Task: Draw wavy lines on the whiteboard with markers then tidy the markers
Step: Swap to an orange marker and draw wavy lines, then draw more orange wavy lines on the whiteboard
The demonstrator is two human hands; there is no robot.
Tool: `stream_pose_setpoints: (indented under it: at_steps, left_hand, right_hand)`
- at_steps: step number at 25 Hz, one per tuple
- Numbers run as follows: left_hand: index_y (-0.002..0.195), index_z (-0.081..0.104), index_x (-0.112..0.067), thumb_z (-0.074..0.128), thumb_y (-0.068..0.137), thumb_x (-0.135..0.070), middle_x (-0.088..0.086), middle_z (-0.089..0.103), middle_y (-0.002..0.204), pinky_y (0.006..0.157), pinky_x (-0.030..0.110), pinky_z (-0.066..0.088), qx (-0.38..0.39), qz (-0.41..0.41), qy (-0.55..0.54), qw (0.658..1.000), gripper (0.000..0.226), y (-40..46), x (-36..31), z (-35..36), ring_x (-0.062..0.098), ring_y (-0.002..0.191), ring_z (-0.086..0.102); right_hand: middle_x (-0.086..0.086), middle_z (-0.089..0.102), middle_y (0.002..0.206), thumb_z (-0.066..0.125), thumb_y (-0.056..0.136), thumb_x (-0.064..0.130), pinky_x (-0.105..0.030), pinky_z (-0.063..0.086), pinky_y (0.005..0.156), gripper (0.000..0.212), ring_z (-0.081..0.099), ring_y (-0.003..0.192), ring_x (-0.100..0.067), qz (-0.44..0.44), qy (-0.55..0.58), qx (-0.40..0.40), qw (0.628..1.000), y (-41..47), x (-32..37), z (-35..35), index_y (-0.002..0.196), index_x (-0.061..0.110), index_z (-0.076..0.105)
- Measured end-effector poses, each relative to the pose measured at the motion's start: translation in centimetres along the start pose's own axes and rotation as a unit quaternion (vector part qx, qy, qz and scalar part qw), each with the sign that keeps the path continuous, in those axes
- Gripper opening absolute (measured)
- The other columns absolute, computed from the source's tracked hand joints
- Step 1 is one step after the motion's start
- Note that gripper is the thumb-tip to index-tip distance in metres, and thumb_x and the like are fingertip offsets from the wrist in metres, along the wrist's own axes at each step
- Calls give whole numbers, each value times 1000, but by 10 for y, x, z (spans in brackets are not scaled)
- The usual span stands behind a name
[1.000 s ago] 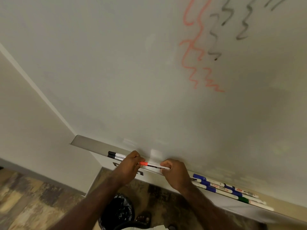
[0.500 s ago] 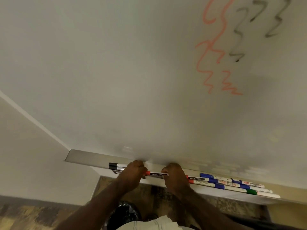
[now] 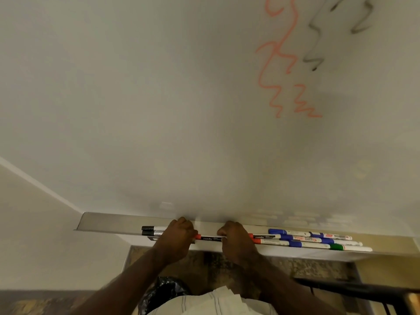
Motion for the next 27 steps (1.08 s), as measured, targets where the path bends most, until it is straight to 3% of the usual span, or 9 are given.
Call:
stream_pose_setpoints:
  at_steps: [5,9,13,16,21,27]
  left_hand:
    - [96,75,-29,51,90,-33,-11,65,90,69,32,52,-56,20,-19,998,25,15,-27,-12,16,88,58]
    - [91,74,-23,59,89,-24,-6,67,88,71,34,56,-51,58,-34,996,16,45,-68,-11,18,86,59]
    - [113,76,-13,36,99,-31,5,73,109,94,42,54,22,70,-32,997,46,81,-109,16,25,104,64]
    - [126,71,-10,59,96,-15,11,70,120,103,41,51,57,52,-14,997,33,96,-133,30,29,112,62]
    - [109,77,-14,79,79,-10,7,71,102,86,36,57,28,52,23,998,31,105,-148,32,25,96,67]
    - [99,79,-16,82,78,-6,4,70,95,79,30,61,-11,11,-11,1000,23,104,-151,25,22,89,67]
  right_hand:
    - [-3,68,113,64,95,11,-33,49,103,16,59,107,-19,19,26,-34,999,-8,-30,-23,107,14,74]
    - [-1,68,122,67,96,17,-29,45,111,21,59,115,-18,53,15,-43,998,-21,-67,-43,117,18,72]
    - [1,66,130,69,96,18,-30,42,115,30,57,122,-18,78,1,-42,996,-33,-92,-63,126,22,72]
    - [2,67,131,68,96,19,-32,41,116,32,56,125,-19,65,-13,-42,997,-42,-105,-75,128,23,72]
    - [4,69,123,68,95,23,-30,43,109,28,58,119,-17,41,12,-73,996,-56,-122,-94,122,22,75]
    - [5,70,125,65,99,35,-33,48,108,29,59,117,-17,41,31,-89,995,-68,-142,-113,126,26,72]
Point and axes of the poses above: each hand's wrist, its own y-axis towards the middle knuckle, its own z-axis out of the palm, x = y × z, the point moved 8 cm from there along y, towards the middle knuckle
